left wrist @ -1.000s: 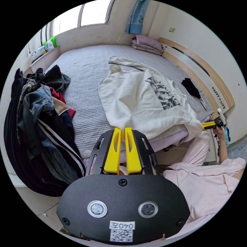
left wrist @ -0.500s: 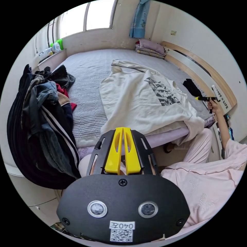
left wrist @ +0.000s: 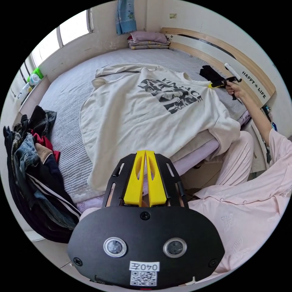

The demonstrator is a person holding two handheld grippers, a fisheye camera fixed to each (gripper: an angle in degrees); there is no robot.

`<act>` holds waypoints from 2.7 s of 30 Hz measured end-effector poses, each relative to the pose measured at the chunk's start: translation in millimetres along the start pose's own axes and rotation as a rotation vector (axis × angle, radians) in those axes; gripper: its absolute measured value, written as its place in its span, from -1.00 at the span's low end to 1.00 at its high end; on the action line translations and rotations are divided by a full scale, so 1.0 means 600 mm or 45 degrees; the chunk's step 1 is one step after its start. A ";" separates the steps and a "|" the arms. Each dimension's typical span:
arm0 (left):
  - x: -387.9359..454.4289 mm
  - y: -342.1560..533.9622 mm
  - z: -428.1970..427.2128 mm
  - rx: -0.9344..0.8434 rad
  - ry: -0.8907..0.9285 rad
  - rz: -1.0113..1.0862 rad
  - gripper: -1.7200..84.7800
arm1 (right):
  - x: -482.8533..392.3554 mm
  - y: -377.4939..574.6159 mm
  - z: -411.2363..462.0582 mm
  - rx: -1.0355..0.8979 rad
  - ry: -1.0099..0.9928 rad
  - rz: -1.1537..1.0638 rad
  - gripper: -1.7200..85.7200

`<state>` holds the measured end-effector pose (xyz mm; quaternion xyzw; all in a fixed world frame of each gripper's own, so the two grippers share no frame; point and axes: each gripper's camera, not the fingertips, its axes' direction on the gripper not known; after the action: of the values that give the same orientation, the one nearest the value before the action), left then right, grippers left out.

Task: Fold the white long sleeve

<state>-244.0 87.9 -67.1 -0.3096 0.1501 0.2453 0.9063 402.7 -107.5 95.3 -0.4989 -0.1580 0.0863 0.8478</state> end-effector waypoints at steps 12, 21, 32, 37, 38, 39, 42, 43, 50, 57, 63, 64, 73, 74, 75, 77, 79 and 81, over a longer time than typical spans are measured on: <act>0.057 0.045 0.061 -0.087 0.165 -0.108 -0.98 | -0.136 0.016 -0.024 0.009 0.485 -0.273 -0.70; 0.073 0.085 0.047 0.024 -0.235 -0.172 -0.98 | -0.522 0.100 0.117 -0.111 -0.116 -1.214 -0.70; 0.025 0.084 0.015 0.136 -0.357 -0.261 -0.98 | -0.687 0.025 0.210 -0.249 -0.154 -1.325 -0.94; 0.004 0.078 0.007 0.213 -0.253 -0.301 -0.98 | -0.582 -0.099 0.160 -0.220 -0.404 -0.932 -0.97; 0.004 0.073 0.007 0.234 -0.242 -0.298 -0.98 | -0.555 -0.122 0.157 -0.241 -0.490 -0.838 -0.97; 0.007 0.067 0.006 0.262 -0.233 -0.282 -0.98 | -0.544 -0.130 0.156 -0.248 -0.533 -0.803 -0.97; 0.019 0.045 0.009 0.307 -0.201 -0.207 -0.98 | -0.512 -0.146 0.151 -0.243 -0.606 -0.731 -0.97; 0.022 0.040 0.012 0.310 -0.186 -0.185 -0.98 | -0.507 -0.146 0.150 -0.242 -0.598 -0.727 -0.97; 0.071 -0.021 0.049 0.352 -0.010 0.074 -0.97 | -0.493 -0.153 0.073 -0.068 -0.609 -0.724 -0.98; 0.130 -0.076 0.083 0.326 -0.216 0.400 -0.86 | -0.523 -0.145 -0.001 -0.014 -0.550 -0.858 -0.98; 0.140 -0.130 0.117 0.120 -0.326 0.665 -0.79 | -0.535 -0.136 -0.017 -0.016 -0.538 -0.879 -0.98; 0.137 -0.138 0.117 0.105 -0.305 0.680 -0.79 | -0.536 -0.135 -0.018 -0.017 -0.536 -0.874 -0.98; 0.091 -0.230 0.129 -0.012 -0.175 0.740 -0.89 | -0.547 -0.129 -0.035 -0.011 -0.534 -0.853 -0.98; 0.084 -0.240 0.125 -0.012 -0.138 0.722 -0.91 | -0.549 -0.130 -0.037 -0.008 -0.530 -0.851 -0.98; 0.081 -0.247 0.120 0.009 -0.151 0.699 -0.93 | -0.551 -0.131 -0.038 -0.008 -0.531 -0.851 -0.98; 0.080 -0.251 0.106 0.044 -0.151 0.706 -0.96 | -0.557 -0.133 -0.043 -0.005 -0.533 -0.843 -0.98; 0.085 -0.247 0.087 0.061 -0.197 0.747 -0.97 | -0.564 -0.132 -0.046 -0.009 -0.540 -0.847 -0.98; 0.089 -0.233 0.053 0.055 -0.255 0.817 -0.98 | -0.576 -0.127 -0.047 -0.021 -0.544 -0.863 -0.98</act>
<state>-120.5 30.7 3.0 -0.2015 0.1553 0.5441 0.7996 88.5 -272.8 86.3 -0.3961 -0.4870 -0.0976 0.7723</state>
